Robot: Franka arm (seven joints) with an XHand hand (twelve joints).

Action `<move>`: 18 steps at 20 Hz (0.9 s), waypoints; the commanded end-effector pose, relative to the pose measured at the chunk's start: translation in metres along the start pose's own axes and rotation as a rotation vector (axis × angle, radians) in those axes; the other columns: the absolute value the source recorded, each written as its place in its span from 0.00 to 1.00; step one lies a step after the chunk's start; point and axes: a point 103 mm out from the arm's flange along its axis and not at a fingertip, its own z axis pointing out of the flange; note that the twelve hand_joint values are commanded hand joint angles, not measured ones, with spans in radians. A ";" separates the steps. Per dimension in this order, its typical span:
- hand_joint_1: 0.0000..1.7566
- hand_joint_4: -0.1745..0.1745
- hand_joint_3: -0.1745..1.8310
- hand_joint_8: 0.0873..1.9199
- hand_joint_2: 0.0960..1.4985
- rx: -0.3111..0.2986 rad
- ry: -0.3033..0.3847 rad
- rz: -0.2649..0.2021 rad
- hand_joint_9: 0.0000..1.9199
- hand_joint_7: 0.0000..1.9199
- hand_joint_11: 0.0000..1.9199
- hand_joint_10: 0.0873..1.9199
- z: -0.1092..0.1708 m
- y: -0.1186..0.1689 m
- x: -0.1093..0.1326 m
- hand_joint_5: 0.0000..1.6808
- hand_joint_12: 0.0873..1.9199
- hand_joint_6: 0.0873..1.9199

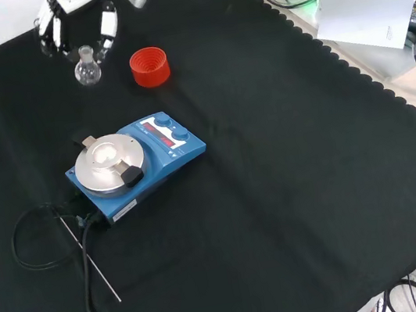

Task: Place the round-bottom flask on the heater.

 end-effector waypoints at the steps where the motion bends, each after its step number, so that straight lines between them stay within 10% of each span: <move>1: 0.62 1.00 0.44 0.32 0.43 0.062 0.020 -0.040 0.41 0.31 0.31 0.25 0.015 0.013 0.021 0.67 0.64 0.47; 18: 0.62 1.00 0.45 0.32 0.42 0.086 0.013 -0.110 0.42 0.31 0.31 0.25 0.029 0.031 0.054 0.67 0.64 0.47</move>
